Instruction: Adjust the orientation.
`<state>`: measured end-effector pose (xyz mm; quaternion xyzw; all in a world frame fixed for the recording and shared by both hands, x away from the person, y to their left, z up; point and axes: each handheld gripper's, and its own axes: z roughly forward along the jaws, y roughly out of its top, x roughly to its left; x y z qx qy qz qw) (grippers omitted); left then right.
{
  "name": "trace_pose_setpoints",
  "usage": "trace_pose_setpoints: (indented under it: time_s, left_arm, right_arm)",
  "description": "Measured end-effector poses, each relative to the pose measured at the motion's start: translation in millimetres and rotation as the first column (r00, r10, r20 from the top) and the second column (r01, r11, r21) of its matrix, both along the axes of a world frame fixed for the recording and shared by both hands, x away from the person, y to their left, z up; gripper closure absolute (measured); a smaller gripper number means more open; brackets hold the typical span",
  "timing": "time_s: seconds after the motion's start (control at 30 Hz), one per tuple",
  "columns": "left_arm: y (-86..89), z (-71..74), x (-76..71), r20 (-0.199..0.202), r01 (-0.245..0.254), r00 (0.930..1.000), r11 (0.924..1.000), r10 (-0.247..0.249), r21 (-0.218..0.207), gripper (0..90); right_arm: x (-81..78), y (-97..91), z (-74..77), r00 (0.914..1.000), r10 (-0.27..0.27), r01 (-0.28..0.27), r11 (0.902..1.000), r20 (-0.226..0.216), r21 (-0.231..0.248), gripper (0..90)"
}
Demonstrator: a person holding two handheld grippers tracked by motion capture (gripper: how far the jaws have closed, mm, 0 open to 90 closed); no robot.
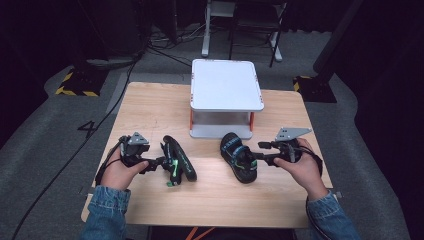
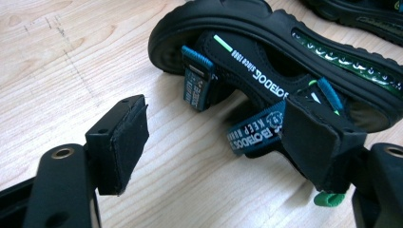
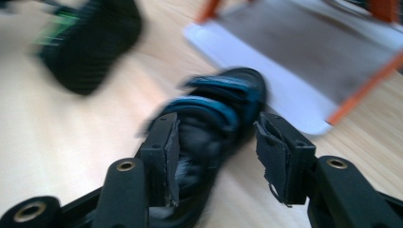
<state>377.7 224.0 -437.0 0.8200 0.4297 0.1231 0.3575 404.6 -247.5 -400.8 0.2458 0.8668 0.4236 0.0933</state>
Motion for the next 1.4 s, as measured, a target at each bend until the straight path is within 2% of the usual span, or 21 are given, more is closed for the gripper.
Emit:
trace_pose_setpoints:
  time_s: [0.1,0.13,0.17,0.23,0.3,0.37,0.5,0.57,0.6,0.67,0.7,0.73,0.83,0.87,0.9,1.0,1.03,1.1,1.13,1.17,1.4]
  left_arm:
    - [-2.6,0.4,3.4,0.004,0.012,0.9999,0.9999,-0.012,0.001,24.8]
    - [-4.0,0.4,4.4,0.004,0.018,0.9998,0.9998,-0.018,0.000,24.8]
    - [-4.7,0.5,5.0,0.004,0.022,0.9997,0.9998,-0.022,-0.001,24.9]
    - [-5.6,0.8,6.3,0.005,0.027,0.9996,0.9996,-0.027,-0.001,24.8]
    - [-5.9,1.1,7.3,0.003,0.024,0.9997,0.9997,-0.024,-0.006,24.8]
    - [-5.8,1.1,8.1,0.005,0.021,0.9998,0.9998,-0.021,-0.008,24.8]
    - [-5.8,-0.1,9.8,0.001,0.019,0.9998,0.9998,-0.019,-0.009,24.8]
    - [-5.3,1.4,10.7,0.004,0.026,0.9996,0.9996,-0.026,-0.010,24.9]
    - [-4.8,2.5,11.0,0.011,0.026,0.9996,0.9996,-0.026,-0.008,24.8]
    - [-2.6,5.2,11.4,0.014,0.023,0.9996,0.9996,-0.022,-0.017,24.9]
    - [1.3,7.6,12.3,0.011,-0.014,0.9998,0.9995,0.015,-0.028,25.1]
    - [1.3,7.6,12.3,0.011,-0.014,0.9998,0.9995,0.015,-0.028,25.6]
    - [10.6,9.5,17.3,0.012,-0.109,0.9940,0.9941,0.109,-0.005,26.4]
    - [10.6,9.5,17.3,0.012,-0.109,0.9940,0.9941,0.109,-0.005,26.4]
    - [11.1,9.4,18.9,0.005,-0.120,0.9927,0.9926,0.120,-0.016,26.4]
    - [10.2,9.6,22.7,0.013,-0.118,0.9929,0.9929,0.118,-0.012,26.4]
    - [8.4,9.4,22.5,0.012,-0.113,0.9934,0.9935,0.114,-0.012,26.4]
    - [7.8,9.3,21.5,0.012,-0.114,0.9933,0.9933,0.114,-0.015,26.3]
    - [8.0,9.5,20.2,0.015,-0.116,0.9932,0.9932,0.116,-0.015,26.3]
    - [9.2,10.2,18.7,0.018,-0.115,0.9932,0.9933,0.115,-0.010,26.3]
    - [21.8,12.9,0.8,0.044,-0.145,0.9884,0.9892,0.146,-0.023,26.3]
  right_arm:
    - [-8.6,3.8,2.5,0.9980,0.063,-0.063,0.9975,-0.003,-0.033,48.0]
    - [-12.2,7.7,1.6,0.9953,0.097,-0.097,0.9935,-0.003,-0.060,47.0]
    - [-16.6,16.8,-4.7,0.9895,0.145,-0.142,0.9785,0.009,-0.150,46.4]
    - [-16.4,19.1,-7.8,0.9897,0.142,-0.137,0.9735,0.018,-0.184,49.0]
    - [-15.8,22.2,-15.8,0.9912,0.126,-0.112,0.9629,0.042,-0.246,68.5]
    - [-18.7,23.6,-12.0,0.9896,0.139,-0.128,0.9645,0.035,-0.231,85.7]
    - [-23.9,29.2,-8.1,0.9851,0.161,-0.146,0.9695,0.062,-0.197,87.4]
    - [-28.1,34.8,-9.3,0.9812,0.188,-0.176,0.9645,0.043,-0.197,87.7]
    - [-33.0,38.3,-9.5,0.9751,0.221,-0.211,0.9536,0.022,-0.215,87.7]
    - [-36.3,39.2,-8.4,0.9731,0.230,-0.222,0.9511,0.014,-0.215,87.8]
    - [-42.7,39.8,-5.1,0.9663,0.257,-0.254,0.9424,-0.016,-0.218,87.7]
    - [-45.6,39.7,-3.8,0.9638,0.264,-0.266,0.9408,-0.036,-0.211,87.7]
    - [-49.3,39.8,-4.0,0.9621,0.266,-0.273,0.9362,-0.059,-0.222,85.8]
    - [-49.3,39.8,-4.0,0.9621,0.266,-0.273,0.9362,-0.059,-0.222,85.8]
    - [-50.3,38.8,-4.9,0.9652,0.251,-0.261,0.9447,-0.075,-0.199,77.9]
    - [-52.0,36.3,-2.5,0.9688,0.234,-0.244,0.9576,-0.083,-0.153,69.4]
    - [-52.3,33.9,2.2,0.9780,0.204,-0.207,0.9745,-0.045,-0.086,58.2]
    - [-49.6,33.2,6.4,0.9865,0.164,-0.164,0.9860,0.001,-0.032,53.3]
    - [-49.6,33.2,6.4,0.9865,0.164,-0.164,0.9860,0.001,-0.032,53.3]
    - [-45.7,34.1,7.9,0.9935,0.112,-0.112,0.9936,0.021,0.006,50.4]
    - [-36.7,55.7,7.8,0.9964,0.070,-0.071,0.9972,0.047,0.022,48.6]
